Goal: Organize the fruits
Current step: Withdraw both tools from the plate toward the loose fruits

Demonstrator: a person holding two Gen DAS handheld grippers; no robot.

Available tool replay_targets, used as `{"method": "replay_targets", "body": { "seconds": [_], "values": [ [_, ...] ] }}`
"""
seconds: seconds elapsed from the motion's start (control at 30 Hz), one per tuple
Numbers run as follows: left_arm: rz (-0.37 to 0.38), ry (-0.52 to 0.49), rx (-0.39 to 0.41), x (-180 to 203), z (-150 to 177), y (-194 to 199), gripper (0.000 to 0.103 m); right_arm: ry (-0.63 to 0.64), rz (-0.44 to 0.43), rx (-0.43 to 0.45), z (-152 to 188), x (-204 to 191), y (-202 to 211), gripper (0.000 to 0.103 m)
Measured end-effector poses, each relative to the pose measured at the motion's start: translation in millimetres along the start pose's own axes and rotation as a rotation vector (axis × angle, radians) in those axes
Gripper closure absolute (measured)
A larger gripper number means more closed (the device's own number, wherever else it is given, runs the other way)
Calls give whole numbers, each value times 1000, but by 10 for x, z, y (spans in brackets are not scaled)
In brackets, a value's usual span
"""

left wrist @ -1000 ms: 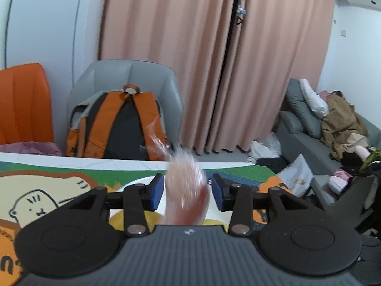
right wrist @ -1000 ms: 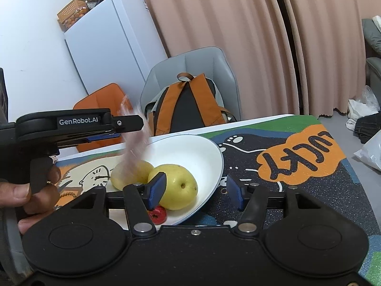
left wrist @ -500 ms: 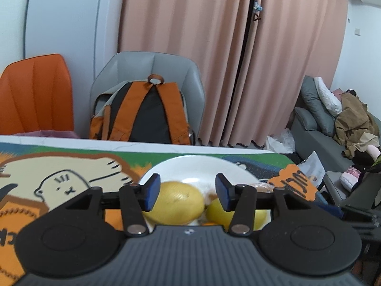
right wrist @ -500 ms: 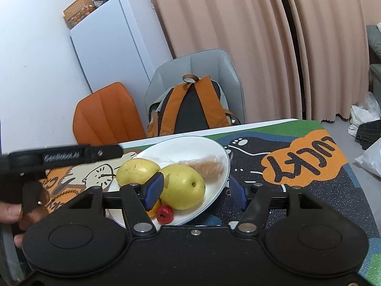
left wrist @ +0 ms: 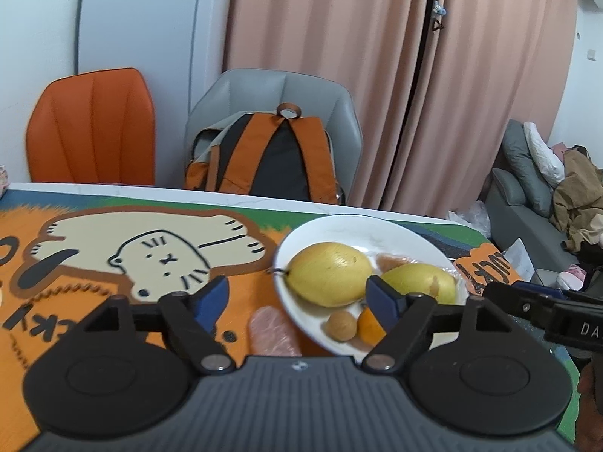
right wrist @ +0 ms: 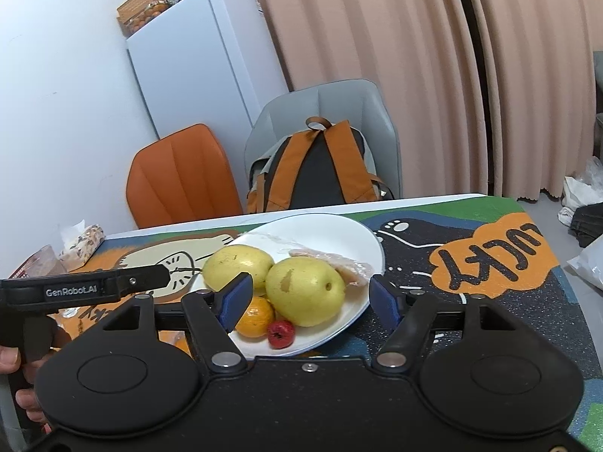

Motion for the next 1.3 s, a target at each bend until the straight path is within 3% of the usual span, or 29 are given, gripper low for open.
{"method": "replay_targets", "body": {
  "seconds": [0.63,1.0,1.3],
  "values": [
    [-6,63,19,-163,276,377,22,76,-102,-27,96,-471,80,35],
    [-14,99,9,-323,478,583,23,102,-81,-45,233,-589,128,35],
    [-2,113,-13,-345,654,527,28,96,-94,-66,400,-642,159,35]
  ]
}}
Point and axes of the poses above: each gripper's, at about its wrist camera, not at the fingertips, and y roughly against the way its jaws point, x to its right, z to its underside, the point moved 8 cm from there along -y, roughly the way its jaws point, and after that the axes turned 8 degrees about z, right-handed, at the moved point
